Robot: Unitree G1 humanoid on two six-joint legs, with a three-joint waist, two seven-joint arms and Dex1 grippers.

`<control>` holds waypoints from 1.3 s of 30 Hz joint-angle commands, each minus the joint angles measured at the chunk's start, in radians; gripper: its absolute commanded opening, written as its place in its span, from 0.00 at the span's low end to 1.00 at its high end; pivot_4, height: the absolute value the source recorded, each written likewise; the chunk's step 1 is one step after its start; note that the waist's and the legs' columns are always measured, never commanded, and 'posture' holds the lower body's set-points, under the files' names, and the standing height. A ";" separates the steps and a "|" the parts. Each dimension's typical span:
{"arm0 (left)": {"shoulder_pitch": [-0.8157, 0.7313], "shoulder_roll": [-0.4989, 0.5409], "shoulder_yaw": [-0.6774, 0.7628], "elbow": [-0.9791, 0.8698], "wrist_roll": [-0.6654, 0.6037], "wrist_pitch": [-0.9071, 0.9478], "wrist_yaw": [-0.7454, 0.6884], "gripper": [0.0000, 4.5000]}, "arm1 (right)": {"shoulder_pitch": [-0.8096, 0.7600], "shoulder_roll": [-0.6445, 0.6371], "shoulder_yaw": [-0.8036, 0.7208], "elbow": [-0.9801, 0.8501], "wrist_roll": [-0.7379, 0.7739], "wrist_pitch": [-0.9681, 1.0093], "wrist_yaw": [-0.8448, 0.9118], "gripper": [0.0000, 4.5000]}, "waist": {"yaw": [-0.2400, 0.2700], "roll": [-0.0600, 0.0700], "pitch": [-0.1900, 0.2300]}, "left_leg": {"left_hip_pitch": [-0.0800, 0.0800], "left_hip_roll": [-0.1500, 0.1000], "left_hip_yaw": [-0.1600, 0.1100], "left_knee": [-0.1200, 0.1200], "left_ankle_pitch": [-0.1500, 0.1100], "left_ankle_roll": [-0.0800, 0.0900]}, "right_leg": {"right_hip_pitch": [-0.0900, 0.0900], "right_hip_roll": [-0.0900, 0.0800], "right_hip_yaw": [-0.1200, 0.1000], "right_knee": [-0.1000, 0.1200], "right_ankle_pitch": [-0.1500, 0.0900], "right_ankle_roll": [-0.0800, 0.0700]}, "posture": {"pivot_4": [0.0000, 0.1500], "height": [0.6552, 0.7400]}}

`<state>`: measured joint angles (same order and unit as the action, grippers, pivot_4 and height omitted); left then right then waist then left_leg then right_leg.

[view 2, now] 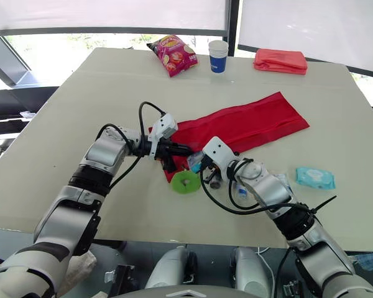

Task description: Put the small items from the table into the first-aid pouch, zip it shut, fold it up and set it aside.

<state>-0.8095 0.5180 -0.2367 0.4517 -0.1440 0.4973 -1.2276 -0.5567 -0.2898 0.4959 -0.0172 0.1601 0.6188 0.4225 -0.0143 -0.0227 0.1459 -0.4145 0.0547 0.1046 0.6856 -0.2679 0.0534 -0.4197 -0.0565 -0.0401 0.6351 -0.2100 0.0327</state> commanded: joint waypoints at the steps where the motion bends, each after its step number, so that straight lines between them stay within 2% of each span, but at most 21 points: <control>1: 0.005 -0.003 0.012 -0.055 -0.024 0.005 -0.015 0.00 | -0.034 0.072 -0.010 0.065 -0.025 -0.046 0.012 0.02 | -0.002 0.000 0.000 | 0.000 0.000 0.000 0.000 0.000 0.000 | 0.000 0.000 0.000 0.001 0.000 0.000 | 1.00 1.00; 7: 0.010 -0.003 0.010 -0.062 -0.021 0.006 -0.016 0.00 | -0.061 0.145 -0.048 0.167 -0.069 -0.112 0.020 0.02 | -0.002 0.000 0.000 | 0.001 0.001 0.000 0.000 0.002 -0.004 | -0.001 0.002 0.001 0.003 0.000 -0.001 | 1.00 1.00; 12: 0.018 0.007 0.013 -0.069 -0.022 0.012 -0.017 0.00 | -0.013 0.114 -0.106 0.047 -0.025 -0.071 0.084 0.02 | -0.001 0.000 0.000 | 0.001 0.001 0.000 0.000 0.002 -0.004 | -0.001 0.002 0.001 0.003 0.000 -0.001 | 1.00 1.00; 16: 0.021 0.015 0.016 -0.066 -0.021 0.012 -0.021 0.00 | 0.015 0.040 -0.110 -0.068 0.004 -0.018 0.182 0.02 | 0.001 0.000 0.000 | 0.000 0.001 -0.001 0.000 0.002 -0.004 | -0.001 0.001 0.001 0.002 0.000 -0.001 | 1.00 1.00; 20: 0.022 0.018 0.015 -0.068 -0.020 0.015 -0.024 0.00 | 0.005 0.031 -0.075 -0.078 -0.014 -0.002 0.213 0.02 | 0.000 0.000 0.000 | 0.000 0.001 -0.001 0.000 0.002 -0.004 | -0.001 0.002 0.002 0.002 0.000 -0.001 | 1.00 1.00; 24: 0.018 0.015 0.017 -0.067 -0.022 0.018 -0.020 0.00 | -0.012 0.046 -0.007 -0.027 -0.083 -0.019 0.211 0.02 | 0.000 0.000 0.000 | 0.000 0.001 -0.001 0.000 0.002 -0.003 | -0.002 0.003 0.001 0.003 -0.001 -0.002 | 1.00 1.00; 30: 0.026 0.013 0.020 -0.089 -0.030 0.032 -0.018 0.00 | -0.051 0.109 0.019 0.099 -0.174 -0.031 0.133 0.02 | -0.001 0.000 0.000 | 0.000 0.001 0.000 0.000 0.002 -0.004 | -0.002 0.002 0.002 0.003 -0.001 -0.001 | 1.00 1.00; 39: 0.065 0.019 0.026 -0.144 -0.035 0.059 -0.018 0.00 | -0.137 0.185 0.014 0.350 -0.320 -0.259 -0.005 0.02 | -0.023 -0.003 -0.002 | 0.007 0.001 0.001 -0.001 0.003 -0.004 | 0.003 0.003 0.003 0.006 -0.002 -0.003 | 1.00 1.00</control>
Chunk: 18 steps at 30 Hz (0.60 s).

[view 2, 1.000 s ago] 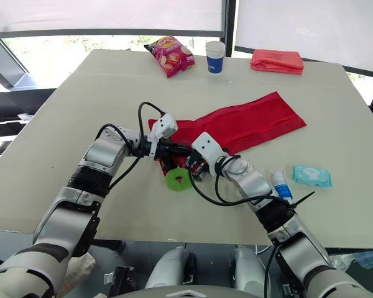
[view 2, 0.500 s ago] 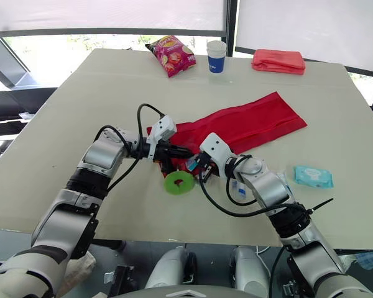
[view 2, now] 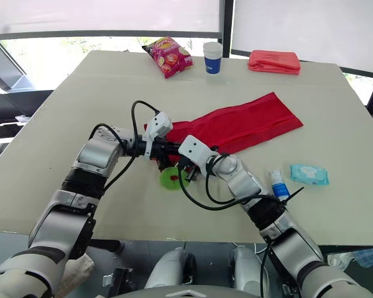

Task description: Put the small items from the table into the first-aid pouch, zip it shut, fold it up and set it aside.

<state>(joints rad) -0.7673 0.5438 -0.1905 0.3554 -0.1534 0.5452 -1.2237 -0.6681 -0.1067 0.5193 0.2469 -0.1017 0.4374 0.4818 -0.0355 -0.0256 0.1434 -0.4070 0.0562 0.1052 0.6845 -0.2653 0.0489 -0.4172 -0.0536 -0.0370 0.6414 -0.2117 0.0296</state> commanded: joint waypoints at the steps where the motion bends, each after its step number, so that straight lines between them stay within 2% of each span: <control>1: 0.026 -0.006 -0.020 -0.050 -0.024 0.011 -0.022 0.00 | -0.028 0.003 -0.006 0.094 -0.062 -0.115 -0.055 0.02 | -0.004 0.000 0.000 | 0.001 0.000 0.000 0.000 0.000 0.001 | 0.000 0.000 0.000 0.000 0.000 -0.001 | 1.00 1.00; 4: 0.032 -0.004 -0.020 -0.055 -0.019 0.008 -0.021 0.00 | -0.013 0.001 -0.018 0.074 -0.048 -0.156 -0.017 0.02 | -0.004 0.000 0.000 | 0.002 0.000 0.001 -0.003 0.001 -0.001 | 0.000 0.000 0.001 0.001 0.000 -0.001 | 1.00 1.00; 8: 0.032 0.004 -0.013 -0.039 -0.017 0.000 -0.016 0.00 | 0.074 -0.104 -0.042 -0.177 0.030 -0.032 0.152 0.02 | 0.004 0.001 0.000 | 0.000 0.000 0.000 -0.003 0.001 -0.002 | 0.000 -0.001 0.001 0.000 0.000 -0.001 | 1.00 1.00; 10: 0.038 0.003 -0.014 -0.041 -0.018 -0.001 -0.014 0.00 | 0.083 -0.130 -0.043 -0.219 0.026 0.003 0.174 0.02 | 0.003 0.000 0.001 | -0.002 0.000 0.000 -0.002 0.001 -0.001 | -0.001 -0.001 0.001 -0.001 0.000 0.000 | 1.00 1.00; 14: 0.042 -0.002 -0.017 -0.050 -0.024 0.006 -0.009 0.00 | 0.068 -0.131 -0.001 -0.143 -0.042 -0.009 0.150 0.02 | 0.003 0.000 0.001 | -0.006 -0.001 0.000 -0.002 0.001 -0.002 | -0.006 -0.001 0.001 0.000 0.000 0.000 | 1.00 1.00; 18: 0.045 -0.007 -0.018 -0.065 -0.029 0.019 -0.008 0.00 | 0.022 -0.055 0.010 0.032 -0.107 -0.077 0.043 0.02 | 0.000 0.000 0.000 | -0.005 -0.001 0.000 -0.002 0.001 -0.001 | -0.006 0.000 0.001 0.000 0.000 0.000 | 1.00 1.00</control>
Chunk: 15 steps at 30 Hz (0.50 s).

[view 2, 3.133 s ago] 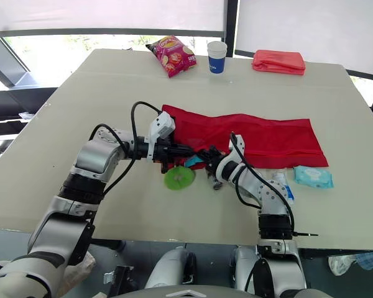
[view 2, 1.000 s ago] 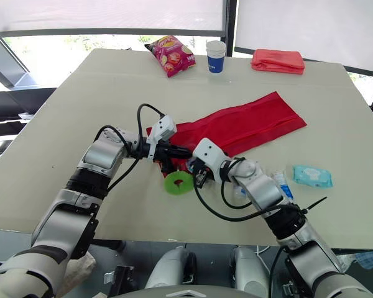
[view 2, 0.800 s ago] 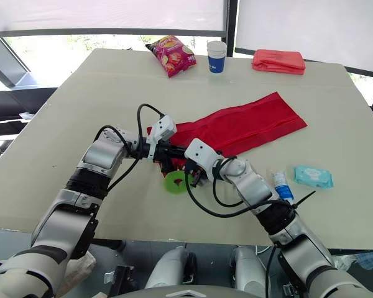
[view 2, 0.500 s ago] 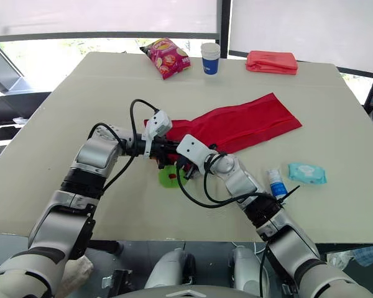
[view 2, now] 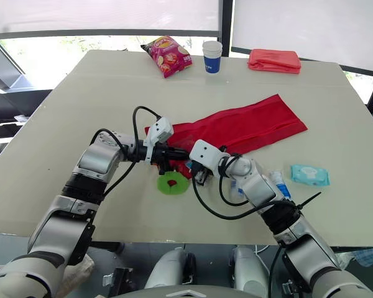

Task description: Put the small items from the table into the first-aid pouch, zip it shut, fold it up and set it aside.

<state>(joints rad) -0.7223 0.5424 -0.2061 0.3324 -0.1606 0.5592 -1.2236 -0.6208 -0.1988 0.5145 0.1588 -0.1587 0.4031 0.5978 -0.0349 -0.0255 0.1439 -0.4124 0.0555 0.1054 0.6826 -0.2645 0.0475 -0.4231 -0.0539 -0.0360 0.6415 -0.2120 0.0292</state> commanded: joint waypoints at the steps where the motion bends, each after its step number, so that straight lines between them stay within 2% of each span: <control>1: 0.002 -0.006 -0.003 -0.047 -0.023 0.007 -0.008 0.00 | -0.044 0.060 0.013 0.172 -0.065 -0.074 -0.104 0.02 | -0.001 0.000 0.000 | 0.000 0.000 0.000 0.000 0.000 0.000 | 0.000 0.000 0.000 0.000 0.000 0.000 | 1.00 1.00; 5: 0.009 -0.010 -0.004 -0.061 -0.024 0.015 -0.007 0.00 | -0.098 0.146 -0.018 0.348 -0.084 -0.219 -0.219 0.02 | -0.004 0.000 0.000 | 0.007 0.001 0.000 0.000 -0.001 0.001 | 0.006 0.000 0.000 0.000 -0.001 -0.002 | 1.00 1.00; 9: 0.015 -0.012 -0.003 -0.065 -0.022 0.016 -0.004 0.00 | -0.109 0.196 -0.055 0.443 -0.060 -0.386 -0.253 0.02 | -0.007 0.000 0.000 | 0.012 0.001 0.002 -0.003 0.000 0.000 | 0.010 -0.001 0.002 0.000 -0.003 -0.004 | 1.00 1.00; 13: 0.020 -0.009 0.000 -0.059 -0.012 0.003 0.005 0.00 | -0.075 0.189 -0.091 0.421 -0.025 -0.424 -0.192 0.02 | -0.009 0.000 0.000 | 0.014 0.002 0.003 -0.004 0.000 -0.001 | 0.010 0.000 0.004 0.001 -0.003 -0.004 | 1.00 1.00; 15: 0.022 -0.003 -0.001 -0.050 -0.001 -0.018 0.010 0.00 | -0.035 0.157 -0.125 0.322 0.027 -0.372 -0.118 0.02 | -0.007 0.000 0.000 | 0.014 0.002 0.003 -0.005 0.000 -0.001 | 0.010 0.000 0.004 0.001 -0.002 -0.004 | 1.00 1.00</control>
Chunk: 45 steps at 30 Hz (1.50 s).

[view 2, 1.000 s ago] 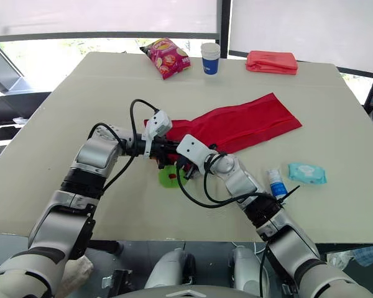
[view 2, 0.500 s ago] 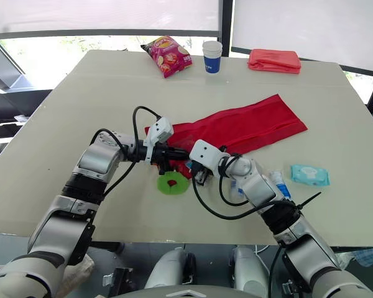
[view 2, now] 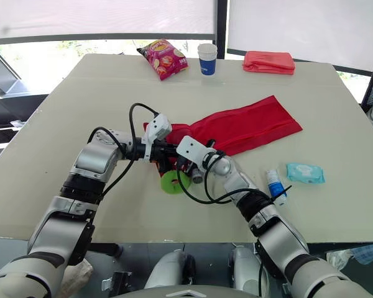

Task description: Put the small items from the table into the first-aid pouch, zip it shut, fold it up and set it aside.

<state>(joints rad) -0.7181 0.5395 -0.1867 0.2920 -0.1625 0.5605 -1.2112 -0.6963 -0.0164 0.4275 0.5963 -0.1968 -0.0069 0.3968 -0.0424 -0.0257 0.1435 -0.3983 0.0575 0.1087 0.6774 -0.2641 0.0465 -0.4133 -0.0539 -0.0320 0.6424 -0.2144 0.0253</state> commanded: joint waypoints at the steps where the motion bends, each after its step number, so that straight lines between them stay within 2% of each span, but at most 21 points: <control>1: 0.019 0.004 -0.022 -0.004 0.007 -0.033 -0.001 0.00 | 0.069 -0.051 -0.060 -0.195 0.111 0.080 0.140 0.02 | 0.005 0.000 0.000 | 0.000 0.000 0.000 0.000 0.000 0.000 | 0.000 0.000 0.000 0.000 0.000 0.000 | 1.00 1.00; 4: 0.021 0.014 -0.022 0.013 0.016 -0.068 0.005 0.00 | 0.143 -0.133 -0.122 -0.423 0.199 0.221 0.234 0.20 | 0.015 0.001 0.001 | -0.002 -0.001 0.000 -0.001 0.000 0.000 | -0.001 -0.002 0.000 -0.001 0.000 0.000 | 1.00 1.00; 6: 0.023 0.034 -0.035 0.037 0.042 -0.135 -0.001 0.00 | 0.205 -0.213 -0.185 -0.647 0.315 0.364 0.304 0.41 | 0.018 0.001 0.002 | -0.004 -0.001 0.000 -0.001 0.000 0.001 | -0.001 -0.002 0.000 -0.003 0.001 0.001 | 1.00 1.00; 12: -0.021 0.099 -0.064 0.226 0.139 -0.404 -0.011 0.00 | 0.386 -0.478 -0.413 -1.107 0.581 0.644 0.416 0.99 | 0.031 0.001 0.002 | -0.004 -0.001 0.000 -0.005 -0.003 0.005 | -0.004 -0.002 -0.001 -0.005 -0.001 -0.001 | 1.00 1.00; 16: -0.087 0.146 -0.076 0.428 0.208 -0.638 0.004 0.00 | 0.603 -0.658 -0.667 -1.281 0.684 0.675 0.479 0.99 | 0.035 0.000 0.002 | -0.004 -0.001 -0.001 -0.007 -0.003 0.005 | -0.004 -0.003 -0.003 -0.006 -0.003 -0.004 | 1.00 1.00; 19: -0.173 0.149 -0.080 0.609 0.266 -0.789 0.085 0.00 | 0.756 -0.713 -0.869 -1.356 0.752 0.672 0.506 0.99 | 0.030 0.000 0.002 | -0.003 0.000 0.001 -0.008 -0.003 0.005 | -0.004 -0.002 -0.002 -0.007 -0.003 -0.004 | 1.00 1.00; 22: -0.257 0.138 -0.065 0.756 0.283 -0.835 0.121 0.00 | 0.872 -0.733 -1.030 -1.403 0.820 0.687 0.518 0.99 | 0.033 -0.003 0.003 | -0.003 0.000 0.001 -0.007 -0.003 0.005 | -0.003 -0.002 -0.003 -0.007 -0.004 0.000 | 1.00 1.00; 24: -0.310 0.130 -0.043 0.824 0.272 -0.817 0.119 0.16 | 0.932 -0.729 -1.131 -1.438 0.873 0.696 0.510 1.00 | 0.037 -0.005 0.004 | -0.004 0.000 0.000 -0.007 -0.003 0.005 | -0.003 -0.002 -0.003 -0.007 -0.005 0.000 | 1.00 1.00; 25: -0.328 0.127 -0.037 0.845 0.274 -0.819 0.125 0.27 | 0.951 -0.730 -1.161 -1.451 0.896 0.702 0.502 1.00 | 0.037 -0.005 0.004 | -0.004 0.000 0.000 -0.007 -0.003 0.006 | -0.003 -0.003 -0.003 -0.008 -0.005 0.000 | 1.00 1.00; 26: -0.350 0.109 -0.018 0.852 0.253 -0.794 0.106 0.33 | 0.965 -0.728 -1.189 -1.467 0.926 0.710 0.488 1.00 | 0.037 -0.006 0.004 | -0.004 0.000 0.000 -0.007 -0.003 0.006 | -0.004 -0.003 -0.003 -0.008 -0.004 0.000 | 1.00 1.00; 30: -0.393 0.006 0.038 0.787 0.154 -0.608 -0.054 0.65 | 0.999 -0.728 -1.237 -1.524 1.035 0.737 0.419 1.00 | 0.056 -0.006 0.004 | -0.008 -0.001 -0.003 -0.006 -0.004 0.006 | -0.004 -0.003 -0.005 -0.011 -0.004 -0.001 | 1.00 1.00; 35: -0.384 -0.094 0.011 0.667 0.164 -0.496 -0.068 0.65 | 1.053 -0.741 -1.274 -1.589 1.137 0.756 0.328 1.00 | 0.062 -0.006 0.004 | -0.017 -0.003 -0.012 -0.003 -0.004 0.007 | -0.004 0.000 -0.009 -0.015 0.000 0.001 | 1.00 1.00; 40: -0.410 -0.194 -0.031 0.727 0.246 -0.543 0.095 0.65 | 1.130 -0.761 -1.328 -1.637 1.212 0.744 0.255 1.00 | 0.058 -0.006 0.004 | -0.017 -0.004 -0.012 -0.003 -0.004 0.007 | -0.004 0.000 -0.008 -0.016 -0.001 0.003 | 1.00 1.00; 45: -0.451 -0.281 -0.048 0.787 0.280 -0.557 0.154 0.65 | 1.233 -0.789 -1.398 -1.643 1.277 0.682 0.211 1.00 | 0.059 -0.007 0.004 | -0.017 -0.004 -0.014 -0.003 -0.004 0.007 | -0.003 0.001 -0.008 -0.016 -0.001 0.004 | 1.00 1.00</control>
<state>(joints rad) -1.1203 0.2684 -0.2368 1.0845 0.1101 0.0153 -1.0768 0.5219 -0.7930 -0.9164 -1.0242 1.0513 0.7145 0.6228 0.0168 -0.0326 0.1477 -0.4151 0.0529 0.0938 0.6747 -0.2685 0.0540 -0.4160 -0.0529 -0.0397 0.6267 -0.2156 0.0293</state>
